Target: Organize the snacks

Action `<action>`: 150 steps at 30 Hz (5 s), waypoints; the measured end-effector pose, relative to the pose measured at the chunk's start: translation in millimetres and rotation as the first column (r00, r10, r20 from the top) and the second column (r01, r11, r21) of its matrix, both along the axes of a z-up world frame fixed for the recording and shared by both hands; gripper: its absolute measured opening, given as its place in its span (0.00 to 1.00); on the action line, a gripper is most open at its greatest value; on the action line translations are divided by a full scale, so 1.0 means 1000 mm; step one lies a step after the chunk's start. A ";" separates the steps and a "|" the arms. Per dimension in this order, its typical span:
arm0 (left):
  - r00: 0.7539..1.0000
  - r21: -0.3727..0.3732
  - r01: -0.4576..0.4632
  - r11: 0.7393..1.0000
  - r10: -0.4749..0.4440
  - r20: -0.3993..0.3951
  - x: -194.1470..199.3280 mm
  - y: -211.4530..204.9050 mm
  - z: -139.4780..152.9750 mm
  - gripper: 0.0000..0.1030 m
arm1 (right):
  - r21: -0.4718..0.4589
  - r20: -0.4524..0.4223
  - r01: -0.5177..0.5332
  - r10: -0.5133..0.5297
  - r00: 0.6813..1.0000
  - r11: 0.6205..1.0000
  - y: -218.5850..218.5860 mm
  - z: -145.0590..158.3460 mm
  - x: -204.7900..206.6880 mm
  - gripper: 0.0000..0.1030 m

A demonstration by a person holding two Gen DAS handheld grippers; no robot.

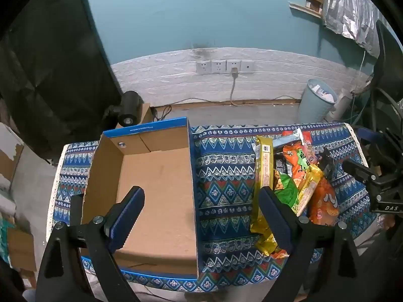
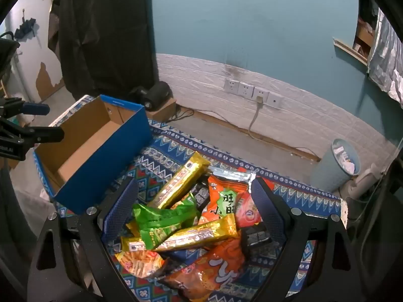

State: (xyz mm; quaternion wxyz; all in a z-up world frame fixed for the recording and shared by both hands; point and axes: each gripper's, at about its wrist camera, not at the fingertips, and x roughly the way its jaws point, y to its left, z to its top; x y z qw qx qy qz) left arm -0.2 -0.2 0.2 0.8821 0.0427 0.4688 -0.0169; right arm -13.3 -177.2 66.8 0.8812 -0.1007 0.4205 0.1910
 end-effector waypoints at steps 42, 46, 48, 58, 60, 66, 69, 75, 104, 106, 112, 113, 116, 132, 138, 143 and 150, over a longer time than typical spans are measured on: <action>1.000 0.019 0.004 1.000 -0.004 -0.001 -0.005 0.002 -0.003 0.90 | 0.000 -0.007 -0.004 0.004 1.000 1.000 0.004 0.000 -0.003 0.87; 1.000 0.021 0.005 1.000 -0.005 -0.002 -0.005 0.001 -0.002 0.90 | 0.001 -0.007 -0.004 0.004 1.000 1.000 0.003 0.000 -0.003 0.87; 1.000 0.020 0.005 1.000 -0.005 -0.004 -0.005 0.001 -0.002 0.90 | 0.001 -0.008 -0.004 0.004 1.000 1.000 0.004 -0.001 -0.003 0.87; 1.000 0.022 0.007 1.000 -0.007 0.000 -0.007 0.001 -0.002 0.90 | 0.001 -0.010 -0.006 0.006 1.000 1.000 0.006 -0.002 -0.004 0.87; 1.000 0.021 0.008 1.000 -0.008 -0.002 -0.007 0.000 -0.002 0.90 | 0.002 -0.011 -0.006 0.006 1.000 1.000 0.006 -0.002 -0.004 0.87; 1.000 0.021 0.007 1.000 -0.007 -0.001 -0.007 0.000 -0.002 0.90 | 0.000 -0.011 -0.007 0.007 1.000 1.000 0.006 -0.002 -0.005 0.87; 1.000 0.020 0.008 1.000 -0.008 -0.001 -0.007 0.000 -0.002 0.90 | 0.001 -0.012 -0.006 0.006 1.000 1.000 0.006 -0.002 -0.004 0.87; 1.000 0.022 0.008 1.000 -0.007 -0.002 -0.007 0.000 -0.002 0.90 | 0.000 -0.013 -0.007 0.007 1.000 1.000 0.006 -0.002 -0.004 0.87; 1.000 0.024 0.010 1.000 -0.010 -0.003 -0.010 -0.002 -0.004 0.90 | -0.001 -0.015 -0.007 0.007 1.000 1.000 0.006 -0.003 -0.004 0.87; 1.000 0.025 0.010 1.000 -0.010 -0.004 -0.010 -0.002 -0.004 0.90 | -0.001 -0.016 -0.007 0.007 1.000 1.000 0.006 -0.003 -0.004 0.87; 1.000 0.027 0.011 1.000 -0.011 -0.003 -0.012 -0.002 -0.005 0.90 | -0.001 -0.016 -0.006 0.006 1.000 1.000 0.006 -0.003 -0.004 0.87; 1.000 0.027 0.011 1.000 -0.011 -0.004 -0.012 -0.001 -0.005 0.90 | -0.001 -0.016 -0.006 0.006 1.000 1.000 0.006 -0.003 -0.004 0.87; 1.000 0.028 0.012 1.000 -0.012 -0.004 -0.012 -0.002 -0.005 0.90 | -0.002 -0.017 -0.005 0.005 1.000 1.000 0.007 -0.003 -0.003 0.87; 0.992 0.044 0.082 0.996 -0.077 -0.101 0.004 -0.024 -0.045 0.90 | -0.044 -0.086 0.074 -0.077 0.993 0.996 -0.019 -0.024 -0.003 0.87; 0.980 -0.001 0.118 0.993 -0.116 -0.161 0.008 -0.038 -0.063 0.90 | -0.069 -0.162 0.137 -0.147 0.976 0.988 -0.038 -0.047 -0.006 0.87; 0.970 0.013 0.143 0.990 -0.137 -0.199 0.008 -0.049 -0.079 0.90 | -0.099 -0.257 0.197 -0.216 0.942 0.975 -0.053 -0.078 -0.010 0.87; 0.957 0.034 0.159 0.987 -0.145 -0.251 0.011 -0.059 -0.099 0.90 | -0.120 -0.380 0.250 -0.277 0.883 0.961 -0.063 -0.112 -0.016 0.87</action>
